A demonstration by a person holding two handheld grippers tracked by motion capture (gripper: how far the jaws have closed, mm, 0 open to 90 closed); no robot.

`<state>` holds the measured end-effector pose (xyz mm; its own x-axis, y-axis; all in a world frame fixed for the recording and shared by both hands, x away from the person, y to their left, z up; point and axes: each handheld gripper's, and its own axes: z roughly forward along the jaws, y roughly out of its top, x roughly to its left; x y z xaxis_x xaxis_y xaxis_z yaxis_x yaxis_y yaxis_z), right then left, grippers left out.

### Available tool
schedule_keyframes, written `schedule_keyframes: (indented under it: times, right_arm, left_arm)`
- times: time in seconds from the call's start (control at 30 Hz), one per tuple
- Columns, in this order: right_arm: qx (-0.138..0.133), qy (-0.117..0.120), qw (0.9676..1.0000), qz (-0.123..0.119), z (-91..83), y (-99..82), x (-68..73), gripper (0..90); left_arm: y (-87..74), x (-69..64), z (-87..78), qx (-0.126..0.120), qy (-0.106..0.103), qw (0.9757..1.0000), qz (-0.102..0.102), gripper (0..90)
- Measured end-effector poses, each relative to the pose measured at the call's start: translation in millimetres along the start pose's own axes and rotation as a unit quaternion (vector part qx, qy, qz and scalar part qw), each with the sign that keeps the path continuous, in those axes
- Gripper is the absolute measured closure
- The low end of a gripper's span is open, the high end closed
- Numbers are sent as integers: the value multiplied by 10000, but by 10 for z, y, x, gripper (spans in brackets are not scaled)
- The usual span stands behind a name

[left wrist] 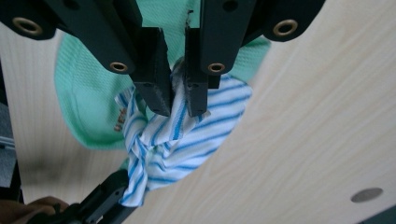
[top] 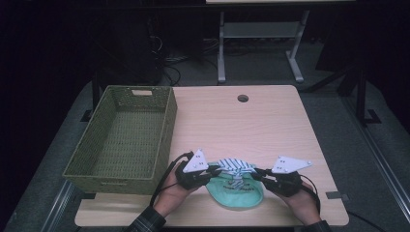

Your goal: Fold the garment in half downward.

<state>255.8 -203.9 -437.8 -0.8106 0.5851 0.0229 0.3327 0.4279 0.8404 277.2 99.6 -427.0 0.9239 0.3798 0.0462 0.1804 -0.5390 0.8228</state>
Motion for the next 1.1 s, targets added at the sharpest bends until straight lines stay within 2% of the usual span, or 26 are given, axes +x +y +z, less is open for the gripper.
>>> schedule_keyframes:
  times: [0.13, 0.23, 0.33, 0.47, 0.7, 0.93, 1.1]
  right_arm:
    - [48, 140, 9998, 113, -21, -82, 36, 775]
    - [119, 208, 9997, 84, -25, -136, 77, 766]
    - [183, 296, 9993, 135, -24, -184, 109, 754]
    - [247, 356, 9989, 197, -21, -221, 116, 747]
    - [389, 407, 9981, 244, 1, -274, 114, 720]
    - [250, 477, 9978, 377, -113, -288, 86, 642]
    - [43, 441, 9979, 475, -252, -235, 34, 611]
  left_arm:
    - [-52, -30, -2, 88, -56, 9999, -52, 800]
    - [-91, -61, -5, 150, -124, 9997, -132, 791]
    - [-147, -91, 16, 274, -245, 9990, -271, 789]
    - [-181, -84, 52, 407, -295, 9981, -357, 790]
    - [-231, -102, 141, 785, -395, 9955, -343, 780]
    - [-178, -96, 62, 610, -495, 9955, -532, 646]
    - [-100, -39, -83, 341, -552, 9958, -647, 590]
